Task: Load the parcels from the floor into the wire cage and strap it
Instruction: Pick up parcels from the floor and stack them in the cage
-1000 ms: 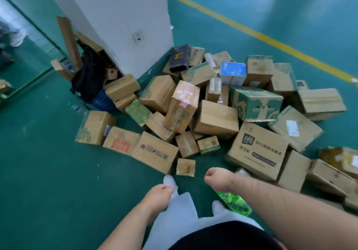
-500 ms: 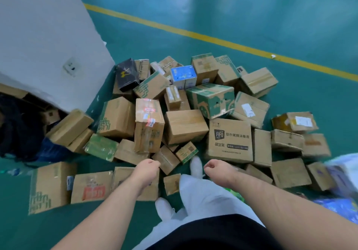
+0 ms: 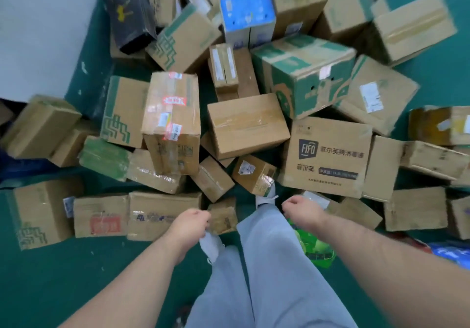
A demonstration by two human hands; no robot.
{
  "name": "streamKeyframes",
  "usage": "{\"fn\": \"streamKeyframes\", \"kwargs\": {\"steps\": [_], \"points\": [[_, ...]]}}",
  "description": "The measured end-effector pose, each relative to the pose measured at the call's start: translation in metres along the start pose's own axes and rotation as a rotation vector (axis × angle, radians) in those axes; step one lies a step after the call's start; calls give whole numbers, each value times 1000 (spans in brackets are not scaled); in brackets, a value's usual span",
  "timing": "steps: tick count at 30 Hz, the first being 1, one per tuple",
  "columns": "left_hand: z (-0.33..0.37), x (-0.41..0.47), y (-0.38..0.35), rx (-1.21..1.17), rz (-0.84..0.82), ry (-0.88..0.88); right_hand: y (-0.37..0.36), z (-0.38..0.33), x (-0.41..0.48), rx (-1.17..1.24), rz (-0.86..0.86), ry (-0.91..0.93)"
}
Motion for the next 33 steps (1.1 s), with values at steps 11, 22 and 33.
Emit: {"fn": "streamKeyframes", "kwargs": {"steps": [11, 22, 33], "points": [[65, 249, -41, -107, 130, 73, 82, -133, 224, 134, 98, -7], [39, 271, -49, -169, -3, 66, 83, -119, 280, 325, 82, -71], [95, 67, -6, -487, 286, -210, 138, -95, 72, 349, -59, 55]]}}
Point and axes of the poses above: each hand's wrist, its own x-axis towards the middle knuckle, its own y-axis out of the back of the hand, z = x × y, the point moved 10 cm from there along x, towards the middle knuckle, and after that the axes turned 12 degrees about -y, right-handed, at the moved point
